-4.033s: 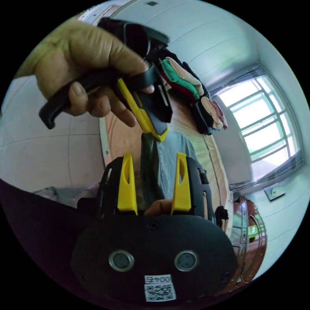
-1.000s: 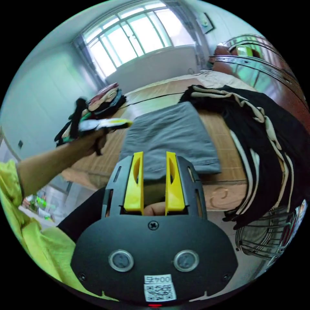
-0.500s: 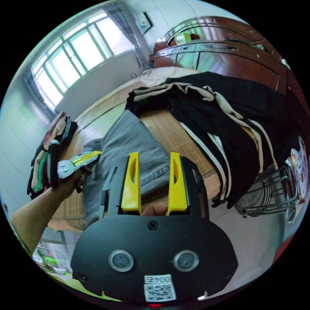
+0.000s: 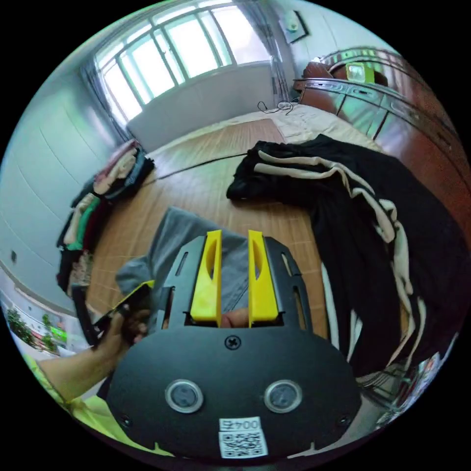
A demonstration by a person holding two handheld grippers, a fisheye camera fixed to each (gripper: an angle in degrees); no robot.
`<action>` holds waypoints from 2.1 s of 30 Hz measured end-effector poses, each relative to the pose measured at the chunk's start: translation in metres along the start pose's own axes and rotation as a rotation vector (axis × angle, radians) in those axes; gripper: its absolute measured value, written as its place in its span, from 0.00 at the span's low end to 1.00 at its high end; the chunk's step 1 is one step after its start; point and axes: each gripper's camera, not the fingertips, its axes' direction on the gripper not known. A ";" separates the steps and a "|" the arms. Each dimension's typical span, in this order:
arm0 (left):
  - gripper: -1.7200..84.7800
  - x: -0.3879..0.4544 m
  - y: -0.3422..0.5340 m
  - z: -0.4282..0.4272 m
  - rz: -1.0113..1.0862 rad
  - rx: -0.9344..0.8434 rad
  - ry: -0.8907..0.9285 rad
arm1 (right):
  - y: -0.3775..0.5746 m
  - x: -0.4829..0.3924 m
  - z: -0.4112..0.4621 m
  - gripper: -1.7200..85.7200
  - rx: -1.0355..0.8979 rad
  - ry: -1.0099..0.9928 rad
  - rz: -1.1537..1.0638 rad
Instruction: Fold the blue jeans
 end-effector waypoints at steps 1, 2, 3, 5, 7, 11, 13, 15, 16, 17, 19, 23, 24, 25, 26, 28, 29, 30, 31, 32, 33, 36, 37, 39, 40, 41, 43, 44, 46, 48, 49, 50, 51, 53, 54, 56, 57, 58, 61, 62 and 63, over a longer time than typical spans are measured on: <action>0.02 -0.008 0.002 -0.007 -0.068 -0.009 0.085 | 0.012 0.005 -0.008 0.13 0.002 -0.054 0.021; 0.02 -0.014 0.003 -0.018 -0.095 -0.014 0.139 | 0.041 0.015 -0.022 0.14 -0.008 -0.160 0.057; 0.02 -0.017 0.003 -0.025 -0.093 -0.006 0.153 | 0.075 0.028 -0.033 0.14 -0.028 -0.246 0.114; 0.02 -0.027 0.003 -0.055 -0.010 0.074 0.156 | 0.132 0.052 -0.042 0.14 -0.070 -0.367 0.248; 0.02 -0.036 0.000 -0.072 0.084 0.104 0.124 | 0.187 0.072 -0.042 0.15 -0.095 -0.487 0.385; 0.02 -0.040 -0.018 -0.084 0.195 0.059 0.121 | 0.261 0.080 -0.023 0.18 -0.157 -0.557 0.549; 0.02 -0.033 -0.024 -0.079 0.223 0.007 0.142 | 0.266 0.077 -0.019 0.18 -0.131 -0.544 0.557; 0.02 -0.021 -0.028 -0.074 0.260 -0.035 0.120 | 0.255 0.072 -0.013 0.20 -0.172 -0.522 0.522; 0.02 -0.011 -0.028 -0.072 0.298 -0.033 0.102 | 0.251 0.070 -0.012 0.20 -0.183 -0.512 0.511; 0.03 -0.001 -0.028 -0.073 0.328 -0.015 0.076 | 0.244 0.064 -0.010 0.21 -0.205 -0.493 0.481; 0.03 0.013 -0.029 -0.075 0.370 0.016 0.075 | 0.235 0.056 -0.004 0.21 -0.232 -0.463 0.459; 0.03 0.030 -0.034 -0.069 0.389 -0.003 0.032 | 0.212 0.028 0.026 0.07 -0.318 -0.429 0.383; 0.03 0.028 -0.035 -0.067 0.374 -0.011 0.002 | 0.209 0.020 0.027 0.06 -0.334 -0.337 0.322; 0.03 0.020 -0.037 -0.063 0.337 -0.028 -0.084 | 0.210 0.018 0.027 0.06 -0.337 -0.320 0.306; 0.03 0.007 -0.038 -0.059 0.323 -0.063 -0.051 | 0.214 0.021 0.023 0.06 -0.325 -0.332 0.319; 0.03 -0.007 -0.044 -0.064 0.252 -0.081 0.060 | 0.224 0.027 0.024 0.07 -0.324 -0.375 0.352; 0.03 -0.005 -0.048 -0.068 0.247 -0.101 0.074 | 0.229 0.028 0.021 0.07 -0.316 -0.410 0.358; 0.03 -0.002 -0.050 -0.071 0.250 -0.111 0.070 | 0.230 0.028 0.015 0.08 -0.318 -0.445 0.346; 0.03 0.008 -0.055 -0.081 0.277 -0.119 0.047 | 0.230 0.028 0.010 0.08 -0.313 -0.445 0.338; 0.03 0.020 -0.058 -0.097 0.304 -0.075 -0.025 | 0.230 0.029 -0.005 0.08 -0.258 -0.408 0.329; 0.03 0.027 -0.059 -0.107 0.324 -0.031 -0.058 | 0.227 0.028 -0.022 0.08 -0.182 -0.350 0.308; 0.03 0.075 -0.063 -0.142 0.472 0.160 -0.028 | 0.199 0.012 -0.048 0.08 -0.013 -0.214 0.191; 0.03 0.102 -0.066 -0.143 0.562 0.187 0.000 | 0.191 0.006 -0.048 0.08 0.007 -0.191 0.166; 0.03 0.147 -0.071 -0.131 0.719 0.190 -0.027 | 0.156 -0.018 -0.035 0.08 0.052 -0.116 0.063; 0.03 0.175 -0.077 -0.117 0.802 0.175 -0.057 | 0.147 -0.025 -0.029 0.09 0.054 -0.101 0.041; 0.02 0.200 -0.085 -0.103 0.858 0.160 -0.082 | 0.131 -0.036 -0.016 0.09 0.049 -0.069 0.006; 0.02 0.230 -0.100 -0.083 0.902 0.133 -0.117 | 0.111 -0.051 0.004 0.09 0.048 -0.034 -0.041; 0.02 0.245 -0.112 -0.070 0.905 0.100 -0.136 | 0.100 -0.060 0.018 0.09 0.039 -0.009 -0.069; 0.02 0.259 -0.131 -0.052 0.889 0.051 -0.165 | 0.087 -0.067 0.039 0.09 0.011 0.050 -0.103; 0.02 0.265 -0.147 -0.035 0.870 -0.016 -0.222 | 0.082 -0.066 0.074 0.07 -0.109 0.162 -0.129; 0.02 0.262 -0.157 -0.025 0.841 -0.060 -0.265 | 0.083 -0.065 0.084 0.07 -0.150 0.169 -0.142; 0.02 0.253 -0.167 -0.017 0.781 -0.097 -0.302 | 0.088 -0.061 0.090 0.07 -0.146 0.138 -0.138; 0.02 0.247 -0.172 -0.015 0.744 -0.114 -0.294 | 0.087 -0.057 0.089 0.07 -0.148 0.101 -0.117; 0.02 0.223 -0.194 -0.028 0.614 -0.130 -0.145 | 0.085 -0.055 0.090 0.06 -0.159 0.066 -0.096; 0.02 0.219 -0.200 -0.034 0.581 -0.128 -0.137 | 0.086 -0.056 0.090 0.06 -0.156 0.055 -0.091; 0.03 0.193 -0.231 -0.080 0.439 -0.018 -0.080 | 0.086 -0.055 0.089 0.06 -0.155 0.034 -0.080; 0.03 0.184 -0.239 -0.094 0.406 0.015 -0.038 | 0.086 -0.054 0.089 0.06 -0.153 0.015 -0.072; 0.03 0.166 -0.256 -0.117 0.359 0.029 0.040 | 0.086 -0.054 0.089 0.06 -0.153 0.007 -0.068; 0.06 0.145 -0.292 -0.139 0.396 -0.166 0.184 | 0.087 -0.057 0.090 0.07 -0.154 -0.001 -0.062; 0.09 0.140 -0.301 -0.138 0.393 -0.255 0.243 | 0.088 -0.061 0.090 0.07 -0.152 0.011 -0.069; 0.10 0.138 -0.305 -0.139 0.387 -0.287 0.283 | 0.089 -0.065 0.091 0.07 -0.150 0.027 -0.080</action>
